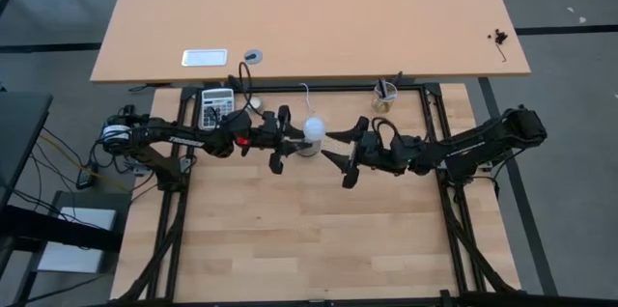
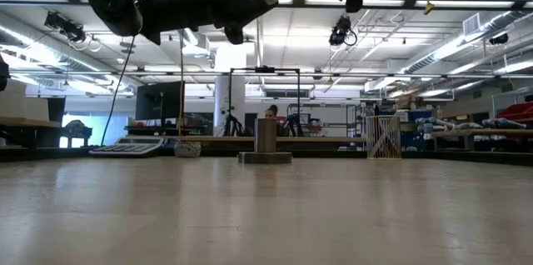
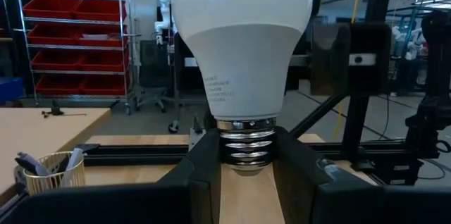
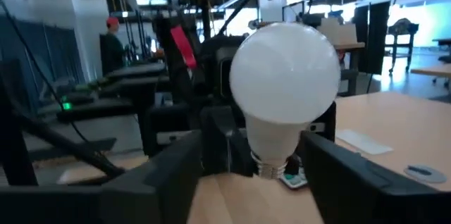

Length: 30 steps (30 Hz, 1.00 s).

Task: Screw lightbulb
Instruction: Insert the lightbulb into the lamp

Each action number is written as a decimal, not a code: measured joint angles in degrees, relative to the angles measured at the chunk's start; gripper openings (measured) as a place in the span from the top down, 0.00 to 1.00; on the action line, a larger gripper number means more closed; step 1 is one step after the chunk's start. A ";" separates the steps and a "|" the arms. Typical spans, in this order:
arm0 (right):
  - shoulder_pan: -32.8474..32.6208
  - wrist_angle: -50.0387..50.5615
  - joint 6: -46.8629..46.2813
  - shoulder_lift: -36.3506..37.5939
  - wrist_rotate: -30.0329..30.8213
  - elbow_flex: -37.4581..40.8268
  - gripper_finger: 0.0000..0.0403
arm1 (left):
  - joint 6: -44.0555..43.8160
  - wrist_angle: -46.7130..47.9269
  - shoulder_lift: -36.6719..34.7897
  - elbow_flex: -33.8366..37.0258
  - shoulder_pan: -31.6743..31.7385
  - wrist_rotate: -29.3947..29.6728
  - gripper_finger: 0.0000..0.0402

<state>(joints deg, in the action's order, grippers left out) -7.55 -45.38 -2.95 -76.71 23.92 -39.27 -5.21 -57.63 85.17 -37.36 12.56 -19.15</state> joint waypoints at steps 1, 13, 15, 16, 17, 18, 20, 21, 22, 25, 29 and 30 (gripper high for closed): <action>0.33 -0.38 -0.70 0.00 0.00 0.00 0.33 | 0.00 0.00 0.00 0.00 -0.12 0.07 0.77; 2.12 0.50 -2.89 0.00 -2.94 -2.29 0.15 | 0.21 0.09 0.00 0.00 -2.21 2.82 0.77; 2.12 1.89 -2.41 0.00 -3.08 -3.33 0.16 | 0.20 0.09 0.00 0.00 -2.53 3.23 0.77; 2.10 2.78 -2.19 0.00 -3.08 -3.81 0.16 | 0.23 0.07 0.00 0.00 -2.67 3.49 0.77; 2.12 3.29 -2.09 0.00 -3.08 -4.08 0.16 | 0.22 0.07 0.00 -0.01 -2.93 3.87 0.77; 2.18 3.73 -1.98 -0.02 -3.10 -4.36 0.16 | 0.15 0.24 0.00 -0.19 -3.15 4.14 0.77; 2.19 3.68 -1.93 -0.72 -3.10 -5.02 0.16 | 0.04 0.63 0.01 -1.00 -3.60 4.27 0.77; 2.19 3.78 -1.69 -1.09 -3.15 -5.42 0.16 | 0.07 0.74 0.15 -1.55 -3.87 4.26 0.77; 2.19 4.49 -1.48 -1.34 -3.36 -5.64 0.16 | 0.04 0.74 0.41 -2.16 -4.04 4.27 0.77; 2.43 4.46 -1.32 -3.48 -4.55 -7.38 0.16 | 0.18 2.29 1.15 -3.69 -4.47 4.25 0.77; 2.45 4.66 0.40 -4.94 -4.52 -8.61 0.18 | 0.45 5.25 1.57 -4.57 -4.53 4.04 0.77; 2.48 4.39 0.42 -4.89 -4.52 -8.73 0.18 | 0.46 6.06 1.57 -4.57 -4.53 4.04 0.77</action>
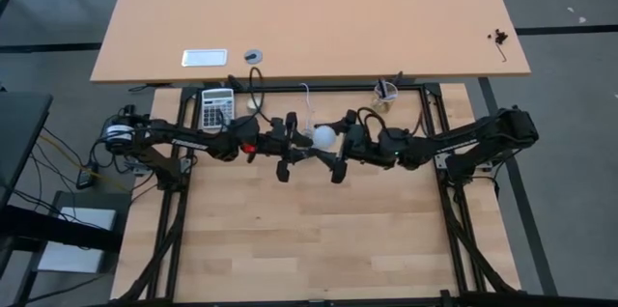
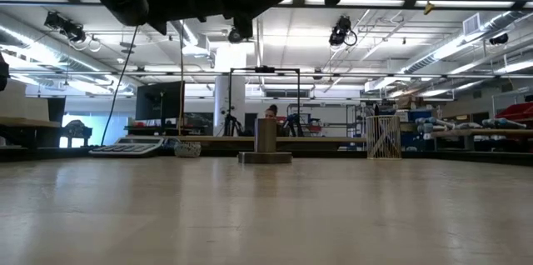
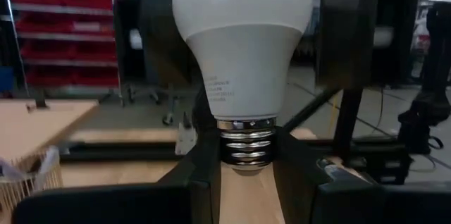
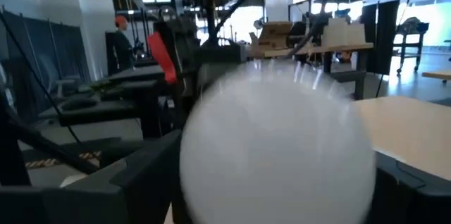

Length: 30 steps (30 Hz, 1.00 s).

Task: Screw lightbulb
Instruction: Insert the lightbulb into the lamp

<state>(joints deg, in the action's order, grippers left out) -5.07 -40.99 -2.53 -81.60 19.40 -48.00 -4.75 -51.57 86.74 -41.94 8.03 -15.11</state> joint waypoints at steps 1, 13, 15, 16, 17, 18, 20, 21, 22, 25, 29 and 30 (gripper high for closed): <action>0.01 -0.15 0.03 0.11 0.00 -0.01 0.19 | -0.01 0.38 0.00 0.05 0.00 -0.05 0.77; -0.01 -0.94 0.81 0.17 0.02 -0.01 0.34 | 0.02 1.11 0.04 0.07 -0.22 -0.75 0.77; -0.03 -0.88 0.90 0.17 0.02 -0.01 0.36 | -0.12 1.41 0.03 0.07 -0.22 -1.05 0.77; -0.03 -0.82 0.94 0.17 0.01 -0.01 0.37 | -0.37 1.61 0.00 0.07 -0.22 -1.07 0.75; -0.03 -0.78 0.93 0.17 -0.02 -0.01 0.37 | -0.88 1.64 0.00 0.07 -0.22 -1.09 0.72; -0.03 -0.79 0.94 0.17 -0.15 -0.01 0.36 | -1.57 1.64 0.00 0.05 -0.22 -1.11 0.69; -0.11 -0.85 1.20 0.17 -0.26 -0.01 0.35 | -3.05 1.92 0.00 0.05 -0.22 -1.23 0.62; -0.12 -1.05 1.24 0.19 -0.28 -0.01 0.34 | -3.45 2.07 0.00 0.07 -0.22 -1.27 0.59; -0.12 -0.96 1.25 0.21 -0.54 -0.01 0.34 | -3.66 2.16 0.02 0.07 -0.22 -1.25 0.56; -0.12 -0.61 0.97 0.21 -1.70 -0.01 0.35 | -4.27 1.93 0.02 0.08 -0.10 -1.30 0.50; -0.12 0.97 0.43 0.21 -2.67 -0.01 0.37 | -4.57 1.89 0.02 0.09 0.13 -1.73 0.44; -0.09 1.65 -0.26 0.21 -3.11 -0.01 0.37 | -4.57 1.83 0.02 0.09 0.13 -1.99 0.43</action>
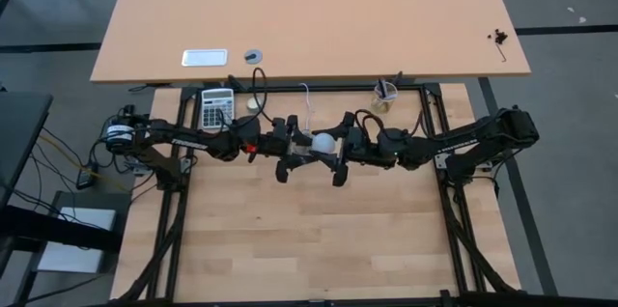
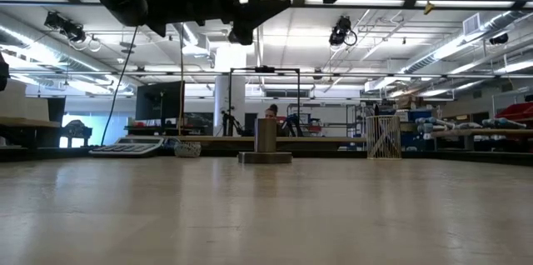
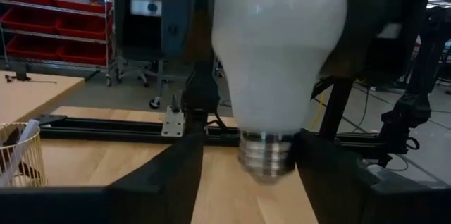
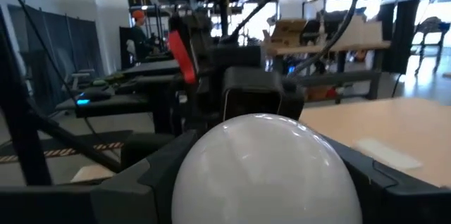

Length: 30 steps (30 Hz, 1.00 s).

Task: Screw lightbulb
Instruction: Insert the lightbulb into the lamp

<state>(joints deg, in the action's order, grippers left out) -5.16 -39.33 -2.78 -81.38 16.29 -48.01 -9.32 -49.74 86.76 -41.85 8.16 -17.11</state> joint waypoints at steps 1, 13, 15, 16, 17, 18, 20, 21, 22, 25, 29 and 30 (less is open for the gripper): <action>0.17 0.60 -0.50 0.00 -0.83 0.00 0.37 | -0.02 0.16 0.00 -0.02 0.00 -0.60 0.43; 1.99 4.09 -4.09 0.00 -5.94 0.00 0.37 | 4.82 18.17 -0.02 -8.92 0.46 -5.05 0.42; 2.36 5.10 -4.18 0.00 -5.98 0.00 0.36 | 5.97 18.87 0.00 -9.86 0.46 -5.02 0.42; 2.50 5.55 -4.17 0.00 -6.06 0.00 0.36 | 6.13 19.00 0.00 -10.26 0.46 -4.90 0.42; 2.68 5.77 -4.22 0.01 -6.12 0.00 0.35 | 6.17 19.02 0.00 -10.51 0.46 -4.91 0.42; 2.80 6.00 -4.22 0.07 -6.12 0.00 0.35 | 6.22 19.15 0.00 -10.70 0.50 -4.98 0.43; 3.12 6.08 -4.22 0.07 -6.18 0.00 0.35 | 6.25 19.55 0.02 -11.02 0.74 -5.07 0.44; 3.25 6.06 -4.22 0.09 -6.18 0.00 0.35 | 6.26 19.64 0.02 -11.09 0.86 -5.19 0.45; 3.33 6.06 -4.22 0.11 -6.18 0.00 0.35 | 6.29 19.93 0.02 -11.16 0.98 -5.31 0.46; 3.70 6.79 -4.12 0.09 -6.44 0.00 0.36 | 7.34 21.56 0.02 -11.19 1.39 -5.50 0.50; 3.90 6.58 -4.03 0.05 -7.07 0.00 0.35 | 7.78 21.64 0.02 -11.19 1.65 -5.50 0.56; 3.92 6.58 -3.85 0.04 -7.07 0.00 0.34 | 8.28 21.64 0.02 -11.19 1.68 -5.44 0.57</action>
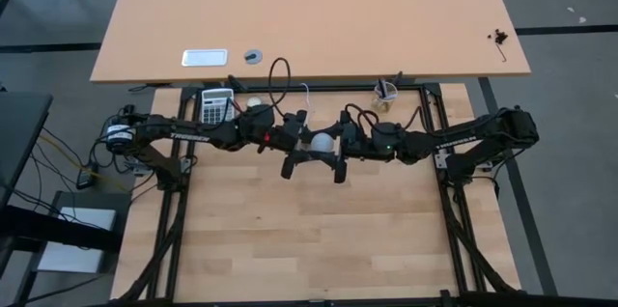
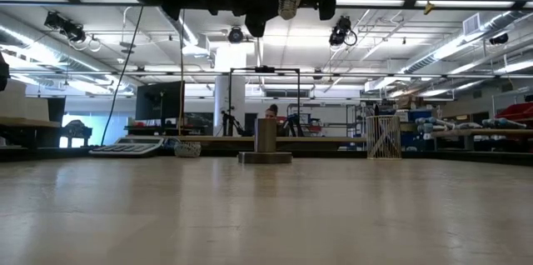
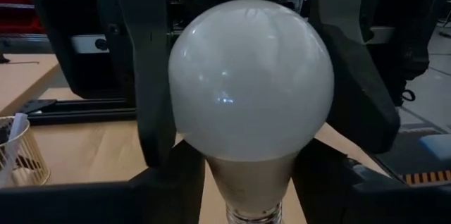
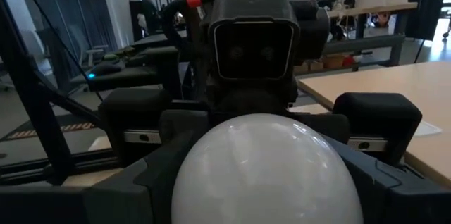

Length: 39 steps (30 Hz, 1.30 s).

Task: Screw lightbulb
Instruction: Insert the lightbulb into the lamp

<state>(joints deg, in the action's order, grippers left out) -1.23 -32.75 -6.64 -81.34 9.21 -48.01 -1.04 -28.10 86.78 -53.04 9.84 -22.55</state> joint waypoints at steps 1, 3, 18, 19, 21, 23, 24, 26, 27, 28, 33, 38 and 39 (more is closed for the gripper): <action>-0.02 -0.03 0.54 -0.02 0.02 0.00 0.33 | 0.54 0.01 0.00 0.00 0.00 0.30 0.58; -0.02 -0.30 1.63 -0.04 0.11 0.00 0.31 | 0.96 0.03 0.00 -0.01 -0.02 0.99 0.59; 0.97 -3.67 6.84 2.16 0.91 0.07 0.29 | 5.71 3.88 -0.04 -0.09 0.36 9.70 0.61; 0.99 -3.67 6.84 2.36 0.77 0.07 0.29 | 5.78 3.25 -0.04 0.40 0.43 10.45 0.61; 0.98 -3.52 7.09 2.73 0.72 0.07 0.29 | 5.80 1.05 -0.04 2.21 0.79 10.97 0.61; 0.98 -3.63 7.98 2.82 0.80 0.07 0.29 | 5.32 -2.07 -0.04 4.51 1.48 10.95 0.61; 0.96 -3.57 8.42 2.82 1.14 0.07 0.30 | 5.02 -3.93 -0.04 5.80 1.87 10.95 0.61; 0.98 -3.41 8.64 2.82 1.32 0.07 0.31 | 4.11 -7.51 -0.04 8.65 2.93 11.33 0.61; 0.98 -3.38 8.62 2.82 1.41 0.07 0.32 | 3.81 -9.15 -0.04 10.09 3.60 11.49 0.61; 0.98 -3.27 8.53 2.82 1.42 0.07 0.33 | 3.43 -11.10 -0.04 11.63 4.28 11.63 0.61; 1.07 -3.02 8.37 2.82 1.55 0.07 0.38 | 0.04 -22.98 1.13 18.77 6.38 13.33 0.61; 1.55 -2.31 8.05 2.82 1.64 0.07 0.43 | -1.87 -34.12 6.87 22.53 6.30 16.37 0.61; 1.72 -2.14 7.70 2.80 1.64 0.07 0.44 | -2.12 -35.79 8.34 22.51 6.30 17.43 0.61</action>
<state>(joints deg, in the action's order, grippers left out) 0.49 -34.89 1.07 -78.54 10.85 -47.94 -3.16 -63.89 95.12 -30.52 16.14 -5.12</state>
